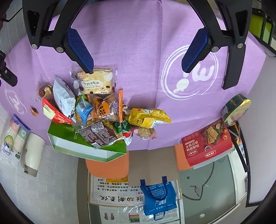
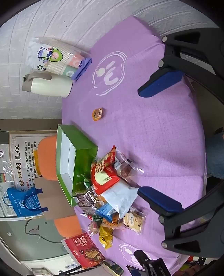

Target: Organize snacks

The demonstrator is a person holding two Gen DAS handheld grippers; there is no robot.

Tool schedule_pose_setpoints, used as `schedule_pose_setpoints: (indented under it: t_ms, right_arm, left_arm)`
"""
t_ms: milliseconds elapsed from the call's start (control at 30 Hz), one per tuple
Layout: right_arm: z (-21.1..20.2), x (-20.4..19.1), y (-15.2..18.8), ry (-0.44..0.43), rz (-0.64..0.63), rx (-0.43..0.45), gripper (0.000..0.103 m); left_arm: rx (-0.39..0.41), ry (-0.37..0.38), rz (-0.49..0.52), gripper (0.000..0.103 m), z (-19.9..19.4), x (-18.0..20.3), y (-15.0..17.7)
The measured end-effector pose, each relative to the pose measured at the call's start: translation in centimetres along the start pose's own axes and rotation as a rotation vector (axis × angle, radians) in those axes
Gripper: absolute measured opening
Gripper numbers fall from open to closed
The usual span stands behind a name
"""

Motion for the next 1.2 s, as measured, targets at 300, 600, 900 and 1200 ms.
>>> schedule_pose_setpoints:
  t_ms: [300,600,900,1200]
  right_arm:
    - [0.1,0.18,-0.1,0.003,-0.008,-0.007,0.103]
    - [0.35,-0.1,0.07,-0.001,-0.015,-0.016,0.103]
    - [0.4,-0.12,0.18,-0.005,-0.015,-0.02,0.103]
    - [0.55,-0.22,0.3,-0.003,-0.016,-0.023,0.103]
  left_arm:
    - [-0.014,0.012,-0.001,0.103,0.19,-0.11,-0.08]
    - [-0.016,0.013,-0.001,0.103,0.23,-0.11,-0.07]
    - [-0.015,0.015,-0.001,0.103,0.28,-0.08,0.04]
    - [-0.014,0.018,0.001,0.103,0.21,0.15,0.03]
Point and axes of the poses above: each gripper's, at about its wrist camera, not at the fingertips, and z roughly the way its jaws point, x to its right, y to its underside, the point moved 10 cm from there along z, roughly the way its jaws point, and after that the axes turned 13 degrees about z, right-handed, at the moved point
